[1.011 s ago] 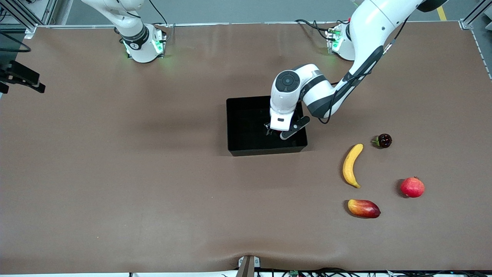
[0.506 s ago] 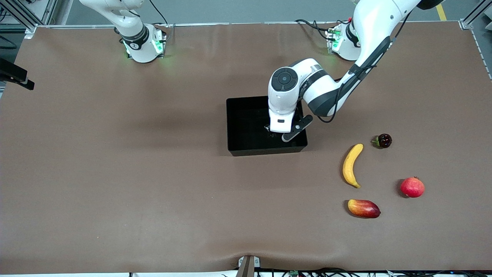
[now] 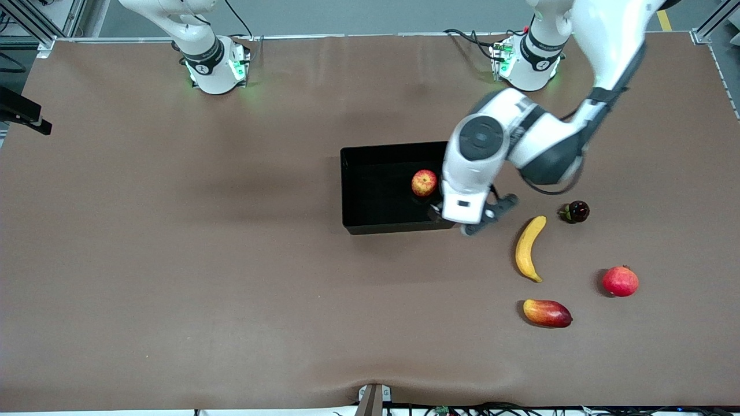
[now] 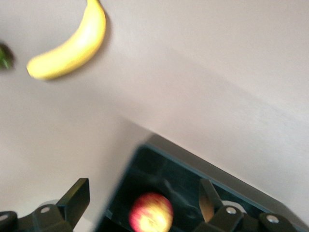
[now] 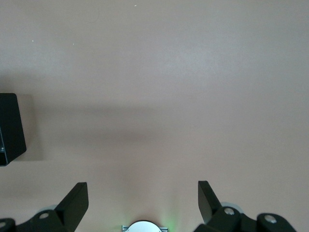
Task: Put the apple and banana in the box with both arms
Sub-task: 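Move the left gripper from the box to the yellow banana, then grasp the banana by its middle with the left gripper and lift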
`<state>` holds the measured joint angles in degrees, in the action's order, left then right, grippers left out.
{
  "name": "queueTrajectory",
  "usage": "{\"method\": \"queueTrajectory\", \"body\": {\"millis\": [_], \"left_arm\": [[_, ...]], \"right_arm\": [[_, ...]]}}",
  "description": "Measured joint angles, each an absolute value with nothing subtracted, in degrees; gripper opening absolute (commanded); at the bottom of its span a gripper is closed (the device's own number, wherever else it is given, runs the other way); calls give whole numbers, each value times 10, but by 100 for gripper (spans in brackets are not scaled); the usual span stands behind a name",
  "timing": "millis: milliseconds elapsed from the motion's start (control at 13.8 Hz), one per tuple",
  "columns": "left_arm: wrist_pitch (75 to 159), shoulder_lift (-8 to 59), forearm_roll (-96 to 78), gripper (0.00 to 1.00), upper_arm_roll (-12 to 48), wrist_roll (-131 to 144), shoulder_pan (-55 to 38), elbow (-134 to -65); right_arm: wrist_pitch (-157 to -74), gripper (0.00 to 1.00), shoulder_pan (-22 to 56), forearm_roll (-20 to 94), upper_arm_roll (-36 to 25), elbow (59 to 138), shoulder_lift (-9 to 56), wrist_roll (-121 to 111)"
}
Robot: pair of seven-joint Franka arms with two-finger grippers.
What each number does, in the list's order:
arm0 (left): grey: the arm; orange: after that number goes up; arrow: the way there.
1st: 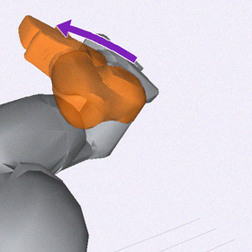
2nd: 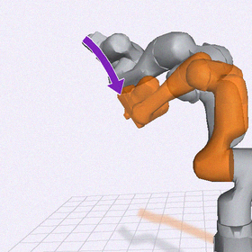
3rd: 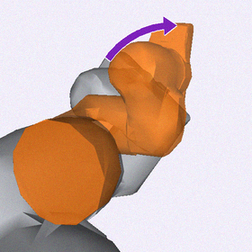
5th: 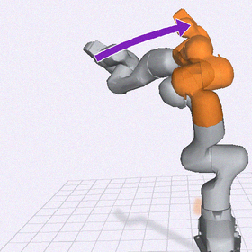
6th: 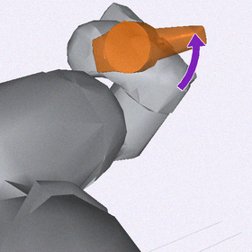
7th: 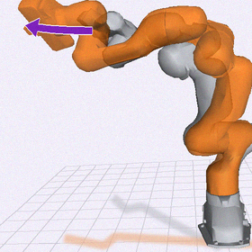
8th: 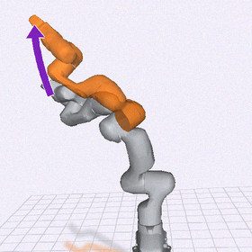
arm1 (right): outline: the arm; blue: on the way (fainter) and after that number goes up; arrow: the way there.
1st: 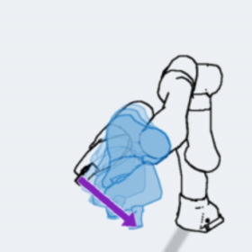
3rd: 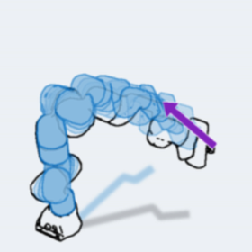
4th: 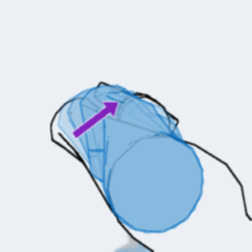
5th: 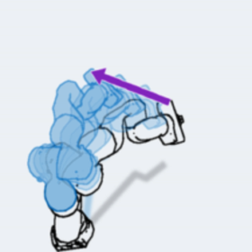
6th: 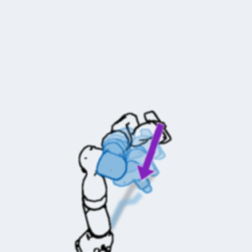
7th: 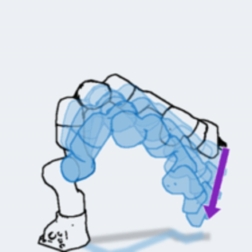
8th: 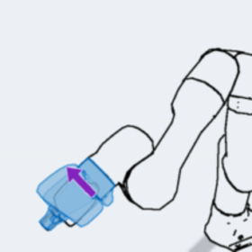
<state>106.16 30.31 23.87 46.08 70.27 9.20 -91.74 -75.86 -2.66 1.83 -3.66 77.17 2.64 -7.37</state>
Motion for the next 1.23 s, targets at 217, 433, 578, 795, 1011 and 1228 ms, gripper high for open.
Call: {"method": "queueTrajectory", "body": {"millis": [217,433,578,795,1011,1228], "left_arm": [[1060,311,233,87,463,514,172,-934],[1060,338,239,82,462,395,218,-940],[1063,359,285,81,461,323,238,-946],[1100,398,317,77,459,237,263,-956],[1158,418,320,73,439,193,266,-983],[1206,423,350,56,421,182,266,-1017]], "right_arm": [[-759,100,-27,18,-45,772,26,-74],[-759,100,-28,18,-46,772,26,-74],[-759,100,-28,18,-46,772,26,-74],[-759,100,-28,18,-46,772,26,-74],[-759,100,-28,18,-47,772,26,-74],[-759,100,-28,18,-46,772,26,-74]]}}
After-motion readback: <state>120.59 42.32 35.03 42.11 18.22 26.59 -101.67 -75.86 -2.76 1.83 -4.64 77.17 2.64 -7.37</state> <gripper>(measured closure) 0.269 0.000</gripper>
